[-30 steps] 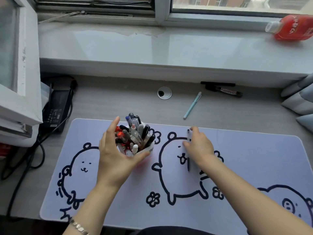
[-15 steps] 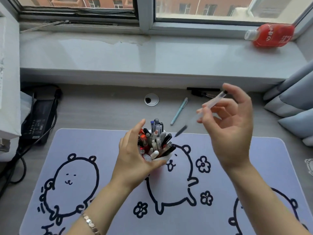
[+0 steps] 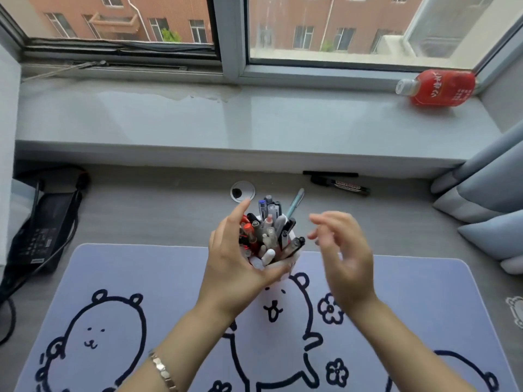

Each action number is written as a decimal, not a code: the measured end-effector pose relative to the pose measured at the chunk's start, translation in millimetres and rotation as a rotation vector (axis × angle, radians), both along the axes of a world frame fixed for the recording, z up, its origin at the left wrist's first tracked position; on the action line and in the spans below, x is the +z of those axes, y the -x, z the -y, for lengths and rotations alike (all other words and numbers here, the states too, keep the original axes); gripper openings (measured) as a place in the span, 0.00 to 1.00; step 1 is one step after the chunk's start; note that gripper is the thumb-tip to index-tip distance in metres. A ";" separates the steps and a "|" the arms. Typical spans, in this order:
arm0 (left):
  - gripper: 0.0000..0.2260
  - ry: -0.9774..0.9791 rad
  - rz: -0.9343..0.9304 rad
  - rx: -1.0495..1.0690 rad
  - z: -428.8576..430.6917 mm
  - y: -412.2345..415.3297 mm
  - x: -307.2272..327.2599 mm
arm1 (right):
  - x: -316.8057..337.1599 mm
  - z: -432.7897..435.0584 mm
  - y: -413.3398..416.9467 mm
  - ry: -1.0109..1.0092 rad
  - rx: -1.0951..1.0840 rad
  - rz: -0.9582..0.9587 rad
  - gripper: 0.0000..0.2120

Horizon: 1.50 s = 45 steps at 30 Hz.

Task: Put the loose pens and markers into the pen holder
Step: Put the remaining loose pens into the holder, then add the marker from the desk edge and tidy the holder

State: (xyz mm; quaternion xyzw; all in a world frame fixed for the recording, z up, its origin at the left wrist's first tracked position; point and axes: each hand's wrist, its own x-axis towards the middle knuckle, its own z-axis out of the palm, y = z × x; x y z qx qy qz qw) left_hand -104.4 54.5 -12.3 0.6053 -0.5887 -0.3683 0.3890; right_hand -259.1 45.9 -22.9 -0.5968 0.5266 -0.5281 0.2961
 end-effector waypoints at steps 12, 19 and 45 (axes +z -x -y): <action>0.42 0.018 0.040 0.019 55.0 -6.7 -0.3 | -70.1 137.7 -13.8 -0.896 0.048 -0.832 0.20; 0.41 -0.047 -0.034 -0.014 64.0 -1.9 -2.6 | -60.2 152.9 43.8 -0.632 0.020 -1.024 0.16; 0.43 -0.042 0.055 -0.119 4.4 -5.3 -3.8 | 47.7 8.7 41.1 0.014 0.080 0.059 0.14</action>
